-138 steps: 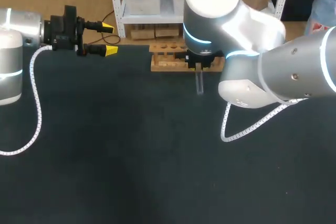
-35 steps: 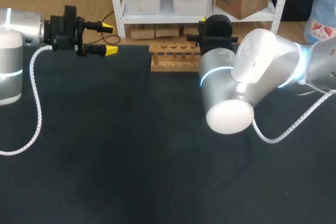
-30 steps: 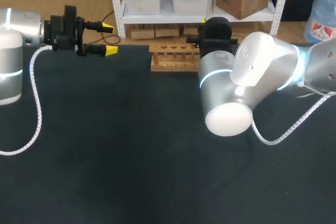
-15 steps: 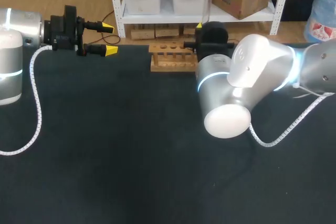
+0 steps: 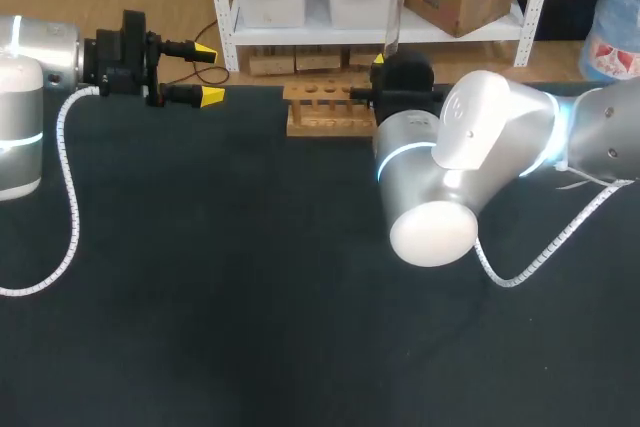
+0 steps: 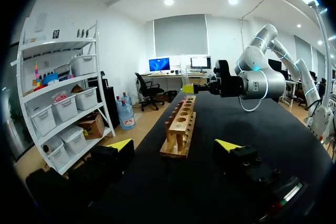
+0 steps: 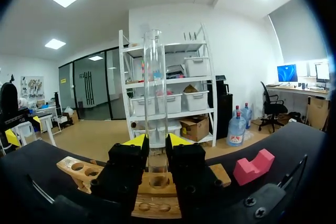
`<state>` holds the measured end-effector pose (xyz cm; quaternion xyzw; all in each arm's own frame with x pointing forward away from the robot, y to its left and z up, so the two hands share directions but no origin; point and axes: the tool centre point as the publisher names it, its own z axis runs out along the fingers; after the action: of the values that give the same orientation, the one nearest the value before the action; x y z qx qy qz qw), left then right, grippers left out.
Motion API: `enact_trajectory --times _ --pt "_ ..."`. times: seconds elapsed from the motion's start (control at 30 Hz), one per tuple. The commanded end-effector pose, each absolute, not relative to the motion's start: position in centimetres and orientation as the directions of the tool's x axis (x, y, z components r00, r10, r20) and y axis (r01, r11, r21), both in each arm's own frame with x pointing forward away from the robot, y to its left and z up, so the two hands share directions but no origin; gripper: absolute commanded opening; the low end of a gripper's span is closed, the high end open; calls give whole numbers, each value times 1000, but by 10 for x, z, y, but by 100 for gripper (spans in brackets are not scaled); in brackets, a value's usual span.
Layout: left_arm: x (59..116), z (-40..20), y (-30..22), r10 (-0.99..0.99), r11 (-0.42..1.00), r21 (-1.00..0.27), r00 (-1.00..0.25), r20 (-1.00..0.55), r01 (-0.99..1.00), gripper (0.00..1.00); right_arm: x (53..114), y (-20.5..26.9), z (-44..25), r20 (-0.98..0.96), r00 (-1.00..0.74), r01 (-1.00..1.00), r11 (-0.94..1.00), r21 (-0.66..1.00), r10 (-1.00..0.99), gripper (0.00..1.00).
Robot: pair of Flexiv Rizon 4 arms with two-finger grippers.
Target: Grasp the test tube, adjust it, and insert it.
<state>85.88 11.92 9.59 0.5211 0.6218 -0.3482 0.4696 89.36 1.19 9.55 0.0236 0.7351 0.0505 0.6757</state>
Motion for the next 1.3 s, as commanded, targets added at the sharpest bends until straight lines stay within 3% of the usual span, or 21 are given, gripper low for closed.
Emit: enact_trajectory --times 0.03,0.83,0.87,0.9,0.97,1.0,1.07,1.3 --pt "857 96 119 320 217 59 -14 -947 974 100 896 12 88 -991 -81 -209 970 120 105 0" --pt "857 96 119 320 217 59 -14 -947 974 100 894 10 68 -988 -101 -195 971 138 120 0" --pt "857 96 119 320 217 59 -14 -947 974 100 893 10 68 -988 -103 -199 970 137 118 25" --pt "857 96 119 320 217 59 -14 -947 974 100 893 10 69 -988 -104 -200 970 136 117 38" --pt "857 96 119 320 217 59 -14 -947 974 100 892 10 69 -987 -106 -202 970 136 117 51" --pt "857 96 119 320 217 59 -14 -947 974 100 892 10 69 -987 -108 -202 970 138 118 63" --pt "857 96 119 320 217 59 -14 -947 974 100 891 10 69 -987 -111 -202 969 140 120 98" --pt "857 96 119 320 217 59 -14 -947 974 100 889 10 72 -987 -116 -206 970 133 111 100"
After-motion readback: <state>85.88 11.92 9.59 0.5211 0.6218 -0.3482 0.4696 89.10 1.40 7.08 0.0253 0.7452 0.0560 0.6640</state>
